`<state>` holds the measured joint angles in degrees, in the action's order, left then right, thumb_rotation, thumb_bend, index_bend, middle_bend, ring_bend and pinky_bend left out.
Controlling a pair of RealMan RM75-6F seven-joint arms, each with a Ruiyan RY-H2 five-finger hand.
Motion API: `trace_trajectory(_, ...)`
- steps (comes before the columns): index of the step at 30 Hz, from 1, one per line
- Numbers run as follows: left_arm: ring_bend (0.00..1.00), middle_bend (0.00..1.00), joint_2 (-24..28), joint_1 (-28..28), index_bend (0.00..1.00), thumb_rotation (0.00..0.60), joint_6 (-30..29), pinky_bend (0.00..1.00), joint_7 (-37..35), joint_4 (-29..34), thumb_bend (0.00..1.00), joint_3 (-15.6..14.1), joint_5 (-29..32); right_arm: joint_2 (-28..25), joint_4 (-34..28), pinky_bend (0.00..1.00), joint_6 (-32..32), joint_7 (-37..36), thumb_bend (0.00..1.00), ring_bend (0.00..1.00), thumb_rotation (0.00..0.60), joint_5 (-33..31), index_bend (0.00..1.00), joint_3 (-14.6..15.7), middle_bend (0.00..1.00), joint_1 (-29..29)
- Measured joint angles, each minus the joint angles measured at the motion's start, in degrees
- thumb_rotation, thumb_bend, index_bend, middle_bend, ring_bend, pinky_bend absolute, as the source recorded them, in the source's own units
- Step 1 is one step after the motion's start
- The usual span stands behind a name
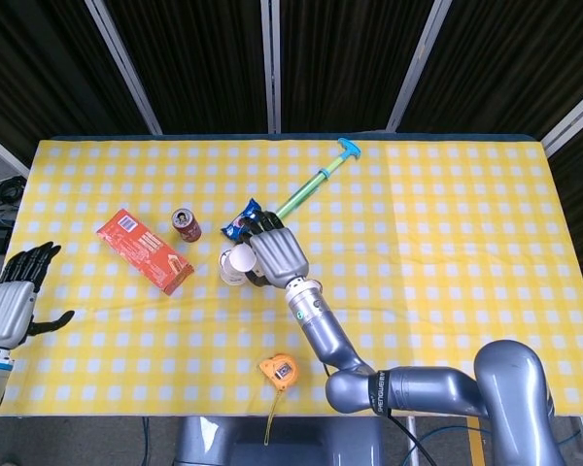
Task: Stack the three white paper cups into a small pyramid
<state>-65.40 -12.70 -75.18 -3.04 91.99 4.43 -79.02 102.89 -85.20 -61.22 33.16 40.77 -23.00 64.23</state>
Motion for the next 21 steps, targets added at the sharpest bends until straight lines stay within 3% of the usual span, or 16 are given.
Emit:
trace_trajectory(10,0.00,0.00,-0.1,-0.3,0.00,0.600,0.8,0.00,0.2,-0.1,0.21,-0.1,0.1,0.8,4.2,0.10,0.3,-0.8,0.26,0.00,0.600,0.6,0.46,-0.2,0.14,0.2)
trace_trajectory(21,0.00,0.00,-0.2,-0.4,0.00,0.600,0.9,0.00,0.6,0.0,0.21,-0.2,0.0,-0.4,2.6,0.05,1.4,1.3,0.18,0.00,0.600,-2.5,0.21,0.4,0.02,-0.2)
